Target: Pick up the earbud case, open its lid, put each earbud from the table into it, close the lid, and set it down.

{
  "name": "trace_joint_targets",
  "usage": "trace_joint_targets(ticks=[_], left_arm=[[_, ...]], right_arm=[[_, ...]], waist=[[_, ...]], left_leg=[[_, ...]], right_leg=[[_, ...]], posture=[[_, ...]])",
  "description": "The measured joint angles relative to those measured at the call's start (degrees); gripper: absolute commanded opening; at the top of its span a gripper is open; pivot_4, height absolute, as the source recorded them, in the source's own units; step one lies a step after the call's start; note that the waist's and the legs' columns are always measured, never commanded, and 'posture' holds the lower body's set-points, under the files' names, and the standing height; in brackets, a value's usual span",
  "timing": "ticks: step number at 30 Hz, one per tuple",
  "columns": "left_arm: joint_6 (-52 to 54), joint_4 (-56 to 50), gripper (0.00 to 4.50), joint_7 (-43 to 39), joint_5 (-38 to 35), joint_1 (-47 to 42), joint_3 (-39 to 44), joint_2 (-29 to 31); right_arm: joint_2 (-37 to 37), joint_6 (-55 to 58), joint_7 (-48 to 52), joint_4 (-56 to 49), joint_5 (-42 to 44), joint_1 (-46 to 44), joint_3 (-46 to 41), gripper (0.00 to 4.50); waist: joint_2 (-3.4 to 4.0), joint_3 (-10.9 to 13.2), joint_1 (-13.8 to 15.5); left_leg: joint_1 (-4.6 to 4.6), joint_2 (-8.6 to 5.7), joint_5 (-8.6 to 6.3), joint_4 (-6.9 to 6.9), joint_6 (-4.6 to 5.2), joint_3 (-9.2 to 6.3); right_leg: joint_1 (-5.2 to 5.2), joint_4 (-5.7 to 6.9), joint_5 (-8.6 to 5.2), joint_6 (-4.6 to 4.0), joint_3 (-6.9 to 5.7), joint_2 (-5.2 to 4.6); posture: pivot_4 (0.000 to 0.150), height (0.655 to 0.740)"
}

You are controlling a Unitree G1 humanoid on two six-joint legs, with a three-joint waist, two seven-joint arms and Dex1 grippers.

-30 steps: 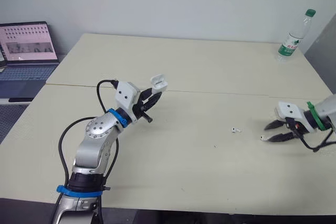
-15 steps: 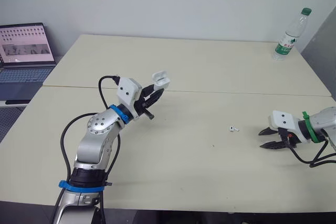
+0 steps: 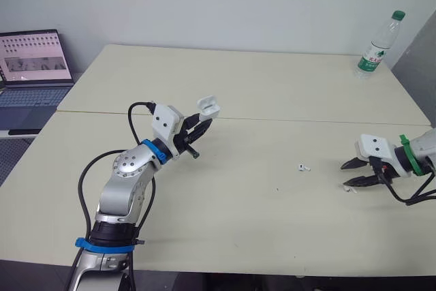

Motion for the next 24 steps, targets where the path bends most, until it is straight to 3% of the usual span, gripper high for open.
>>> trace_joint_targets(ticks=[24], left_arm=[[0.02, -0.21, 0.75, 0.22, 0.00, 0.10, 0.00, 0.02]], right_arm=[[0.11, -6.41, -4.66, 0.18, -4.05, 4.42, 0.00, 2.24]], waist=[[0.00, 0.00, 0.00]], left_leg=[[0.01, 0.01, 0.00, -0.01, 0.00, -0.01]], right_leg=[[0.00, 0.02, 0.00, 0.00, -0.01, 0.01]], posture=[[0.150, 0.7400]])
